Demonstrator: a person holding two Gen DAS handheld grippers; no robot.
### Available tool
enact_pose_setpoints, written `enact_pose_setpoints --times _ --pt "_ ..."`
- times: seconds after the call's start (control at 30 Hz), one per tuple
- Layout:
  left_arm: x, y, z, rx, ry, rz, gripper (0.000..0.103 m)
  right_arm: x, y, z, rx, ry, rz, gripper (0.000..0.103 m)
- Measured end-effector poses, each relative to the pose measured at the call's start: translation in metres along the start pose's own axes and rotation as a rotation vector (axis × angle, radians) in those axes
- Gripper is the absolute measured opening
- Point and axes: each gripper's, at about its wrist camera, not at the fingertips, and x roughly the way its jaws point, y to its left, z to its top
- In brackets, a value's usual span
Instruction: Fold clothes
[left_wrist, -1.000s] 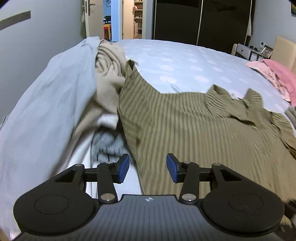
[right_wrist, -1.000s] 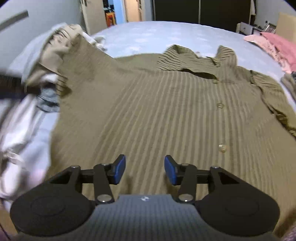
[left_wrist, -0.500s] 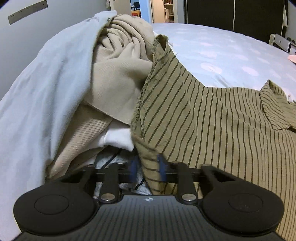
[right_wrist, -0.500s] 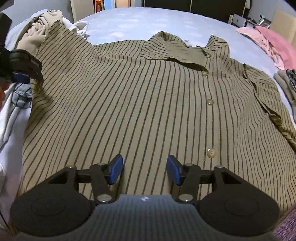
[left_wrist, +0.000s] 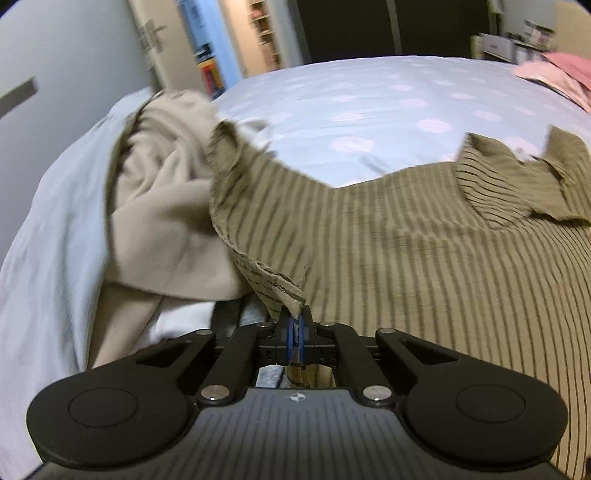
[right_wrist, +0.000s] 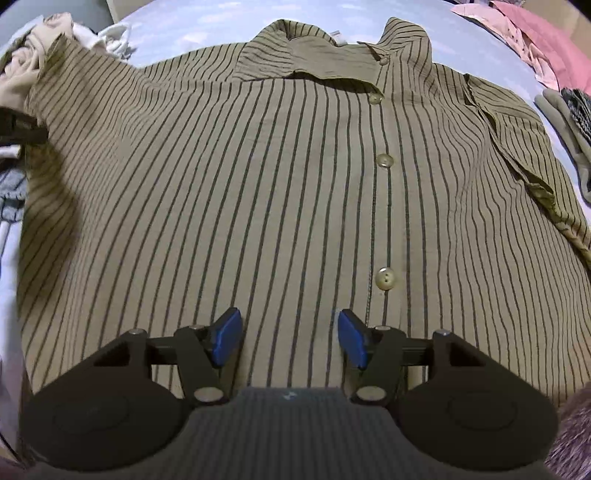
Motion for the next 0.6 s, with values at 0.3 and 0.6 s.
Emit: enact_pose_setpoints --times 0.3,0.6 --pt "0.012 -0.040 -0.012 0.237 -0.030 -0.057 0.001 0.005 0.000 -0.001 0.011 0.013 0.008 0.068" --pt "0.025 -0.078 -0.029 0.430 -0.001 -0.178 0.003 0.008 0.004 -0.002 0.012 0.011 0.007 0.071"
